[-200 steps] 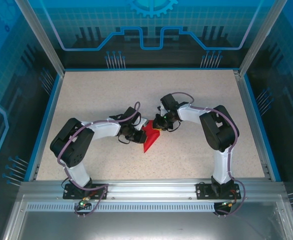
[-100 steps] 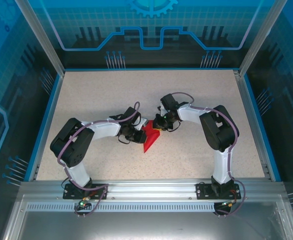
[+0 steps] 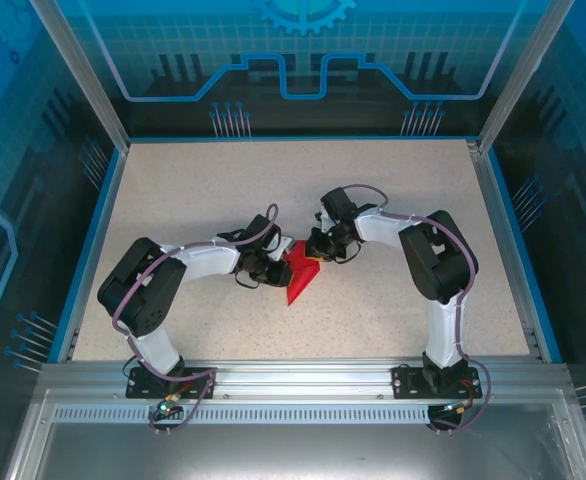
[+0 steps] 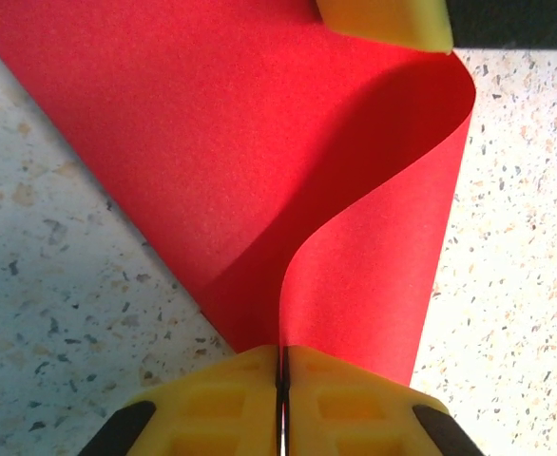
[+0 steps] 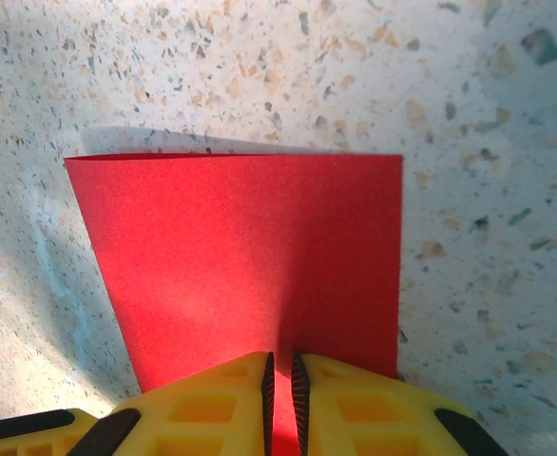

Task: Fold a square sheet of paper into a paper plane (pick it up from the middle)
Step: Third fold the triangle at the center of the table.

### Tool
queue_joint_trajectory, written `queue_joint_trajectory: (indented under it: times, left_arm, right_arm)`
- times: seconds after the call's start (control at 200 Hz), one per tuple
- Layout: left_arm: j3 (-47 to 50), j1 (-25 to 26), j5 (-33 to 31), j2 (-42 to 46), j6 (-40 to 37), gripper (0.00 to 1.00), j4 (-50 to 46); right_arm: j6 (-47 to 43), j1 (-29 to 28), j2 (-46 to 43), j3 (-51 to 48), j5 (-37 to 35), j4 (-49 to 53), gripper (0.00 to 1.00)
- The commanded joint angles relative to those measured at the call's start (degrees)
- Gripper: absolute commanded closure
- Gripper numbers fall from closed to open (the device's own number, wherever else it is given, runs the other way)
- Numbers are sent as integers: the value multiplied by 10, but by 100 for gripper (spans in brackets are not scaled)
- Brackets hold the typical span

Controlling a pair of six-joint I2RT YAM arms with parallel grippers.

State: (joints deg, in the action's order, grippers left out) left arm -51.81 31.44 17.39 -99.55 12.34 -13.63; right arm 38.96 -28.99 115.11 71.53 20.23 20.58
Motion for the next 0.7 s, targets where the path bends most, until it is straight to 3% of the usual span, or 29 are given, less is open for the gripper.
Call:
queue_joint_trajectory:
  times: [0.0, 0.69]
  left_arm:
    - [-9, -3, 8, -4, 2, 89, -1]
    - [-19, -3, 15, -13, -15, 90, 2]
  right_arm:
    - [4, -8, 20, 2, 0, 22, 83]
    - [11, -12, 20, 0, -1, 22, 83]
